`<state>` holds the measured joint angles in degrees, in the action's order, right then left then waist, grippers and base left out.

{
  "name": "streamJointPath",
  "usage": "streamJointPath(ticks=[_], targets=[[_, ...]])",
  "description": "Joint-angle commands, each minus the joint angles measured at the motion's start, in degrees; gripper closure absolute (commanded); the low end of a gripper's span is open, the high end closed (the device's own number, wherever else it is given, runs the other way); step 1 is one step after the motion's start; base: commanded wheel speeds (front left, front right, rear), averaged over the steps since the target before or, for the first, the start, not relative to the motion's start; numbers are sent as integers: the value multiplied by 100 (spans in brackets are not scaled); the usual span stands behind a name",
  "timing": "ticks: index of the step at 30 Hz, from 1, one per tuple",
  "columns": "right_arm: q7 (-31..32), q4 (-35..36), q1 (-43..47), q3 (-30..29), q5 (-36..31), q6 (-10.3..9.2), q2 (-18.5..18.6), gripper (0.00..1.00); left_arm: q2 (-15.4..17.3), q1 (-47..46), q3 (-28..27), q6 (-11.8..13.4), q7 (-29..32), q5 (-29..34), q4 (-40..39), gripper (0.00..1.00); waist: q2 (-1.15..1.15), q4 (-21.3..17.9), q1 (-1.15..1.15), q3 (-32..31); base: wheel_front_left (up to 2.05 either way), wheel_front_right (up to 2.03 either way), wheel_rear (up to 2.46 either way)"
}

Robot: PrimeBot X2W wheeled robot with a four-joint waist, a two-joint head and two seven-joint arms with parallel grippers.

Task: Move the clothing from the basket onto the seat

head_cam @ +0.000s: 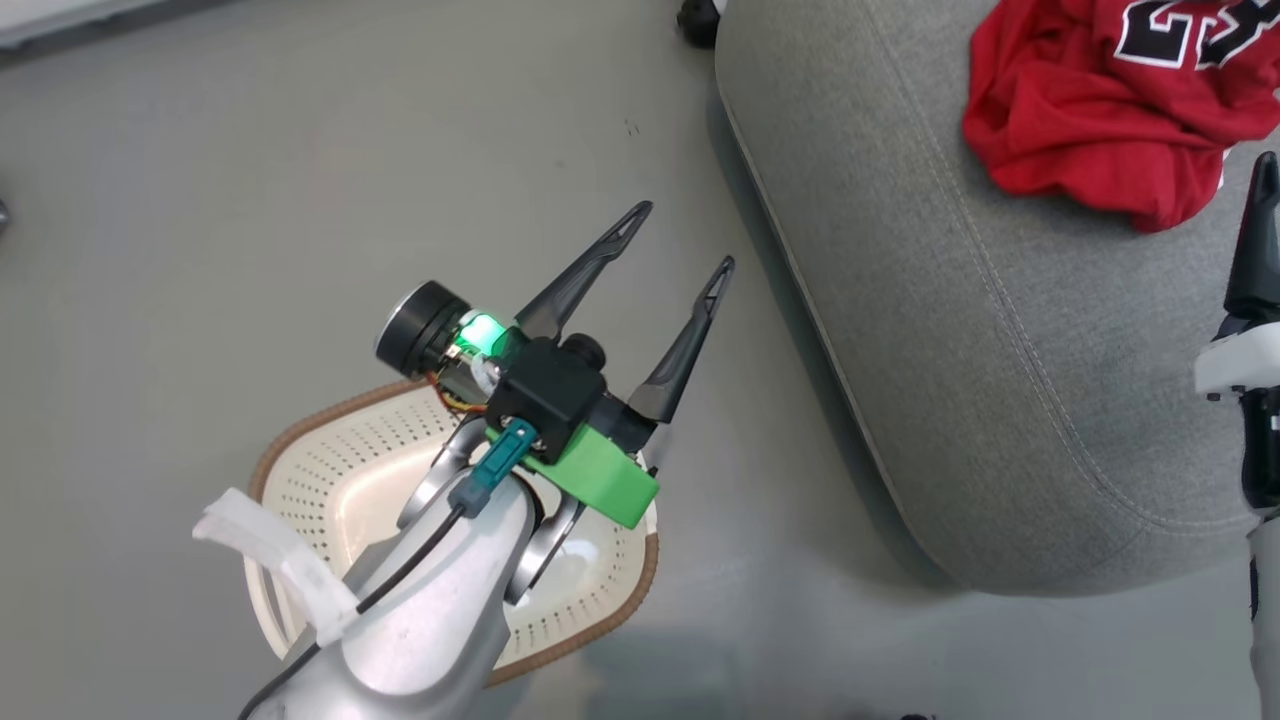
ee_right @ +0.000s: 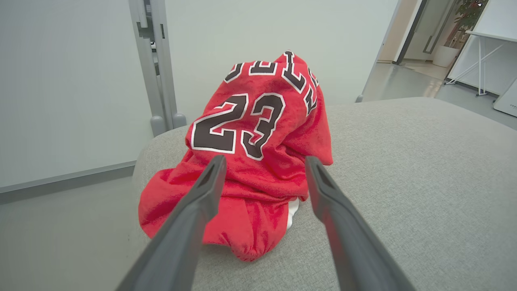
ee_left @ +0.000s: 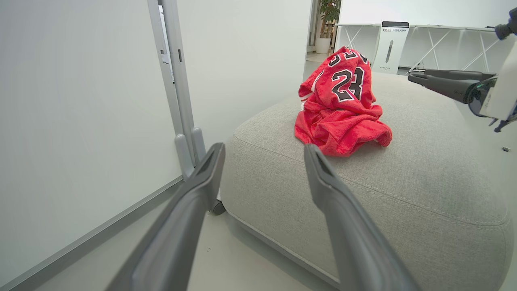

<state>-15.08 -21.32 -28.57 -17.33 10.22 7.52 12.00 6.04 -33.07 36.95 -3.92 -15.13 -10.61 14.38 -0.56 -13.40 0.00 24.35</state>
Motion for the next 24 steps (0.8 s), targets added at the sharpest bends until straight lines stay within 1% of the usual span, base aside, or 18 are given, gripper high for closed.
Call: streamJointPath(ticks=[1,7,14,24], targets=[[-13,117,151,69,46,-6,-25,0,15,161,-87,55,-2,-54,-35,0,56,212,0,-347,0,0,0],[-13,606,496,570,45,-6,-173,0,-12,584,-563,198,-2,-160,-171,0,56,521,0,-736,0,0,0],[-13,877,734,1089,110,-7,-247,0,27,1070,-1238,302,-3,-191,-305,0,56,976,0,-1148,0,0,0],[-13,1150,1102,1519,73,-7,-437,0,-44,1797,-2313,389,-3,-240,-488,0,56,1513,0,-1518,0,0,0]])
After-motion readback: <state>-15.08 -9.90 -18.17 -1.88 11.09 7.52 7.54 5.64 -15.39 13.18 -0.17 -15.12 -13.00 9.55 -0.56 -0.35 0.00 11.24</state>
